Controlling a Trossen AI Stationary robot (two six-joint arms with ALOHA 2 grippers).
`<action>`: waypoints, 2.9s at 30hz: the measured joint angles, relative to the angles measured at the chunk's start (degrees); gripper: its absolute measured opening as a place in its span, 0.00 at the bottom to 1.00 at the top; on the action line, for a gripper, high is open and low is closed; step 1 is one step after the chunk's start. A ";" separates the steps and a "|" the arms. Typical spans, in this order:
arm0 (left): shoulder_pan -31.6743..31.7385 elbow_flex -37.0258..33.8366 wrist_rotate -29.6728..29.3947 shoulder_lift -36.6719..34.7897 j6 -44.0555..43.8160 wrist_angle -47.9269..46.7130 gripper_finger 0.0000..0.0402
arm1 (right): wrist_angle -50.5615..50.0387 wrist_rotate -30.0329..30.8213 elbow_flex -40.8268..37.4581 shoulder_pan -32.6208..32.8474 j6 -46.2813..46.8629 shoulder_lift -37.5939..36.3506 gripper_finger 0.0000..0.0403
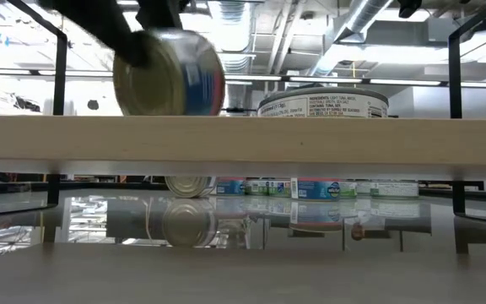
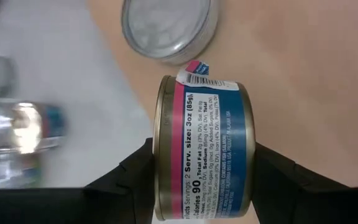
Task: Stack canned seafood by type on shelf
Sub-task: Put the blue tuna can on the shelf
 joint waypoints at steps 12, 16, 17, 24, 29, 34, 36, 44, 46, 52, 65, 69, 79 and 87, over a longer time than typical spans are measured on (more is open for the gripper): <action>-8.44 -0.03 -13.46 3.06 -0.44 3.27 0.50 | 0.23 0.02 0.00 0.00 -0.16 0.00 0.70; -8.44 -0.20 -10.19 3.06 -4.37 3.51 0.50 | 0.27 0.02 0.00 0.00 0.74 0.00 0.70; -8.41 -0.20 -8.84 3.06 -5.26 3.55 0.51 | 0.33 0.02 0.00 0.02 0.85 0.00 0.70; -8.41 -0.20 -5.18 3.04 -5.96 3.46 0.64 | 0.65 0.00 0.00 0.00 0.84 0.00 0.70; -8.25 -0.20 -4.85 3.04 -5.94 2.38 0.73 | 0.60 0.00 0.00 0.00 0.69 0.00 0.70; -7.02 -0.20 -1.99 3.04 -7.33 2.22 0.71 | 0.60 0.01 0.00 0.01 0.69 0.00 0.70; -6.80 -0.21 -2.33 3.04 -6.32 2.25 0.66 | 0.60 0.01 0.00 0.00 0.69 0.00 0.70; -6.84 -0.17 -1.30 2.94 -1.51 2.66 0.48 | 0.60 0.02 0.00 0.00 0.65 0.00 0.70; -6.82 -0.13 -1.21 2.93 -0.40 2.72 0.48 | 0.60 0.01 0.00 0.00 0.66 0.00 0.70; -7.33 -0.33 -7.40 3.12 6.26 5.38 0.48 | 0.60 0.01 0.00 0.00 0.67 0.00 0.70; -7.46 -0.28 -13.60 6.81 19.09 14.91 0.48 | 0.38 0.02 0.00 0.00 0.56 0.02 0.70; -8.30 -0.28 -17.97 8.92 21.87 16.50 0.48 | 0.32 0.00 0.00 0.00 0.45 0.01 0.70; -12.19 -0.20 -27.90 12.28 23.23 18.29 0.48 | 1.10 0.00 0.00 0.02 1.35 0.04 0.70; -14.45 -0.09 -33.56 15.04 21.22 16.75 0.48 | 1.92 0.00 0.00 0.17 5.17 0.98 0.70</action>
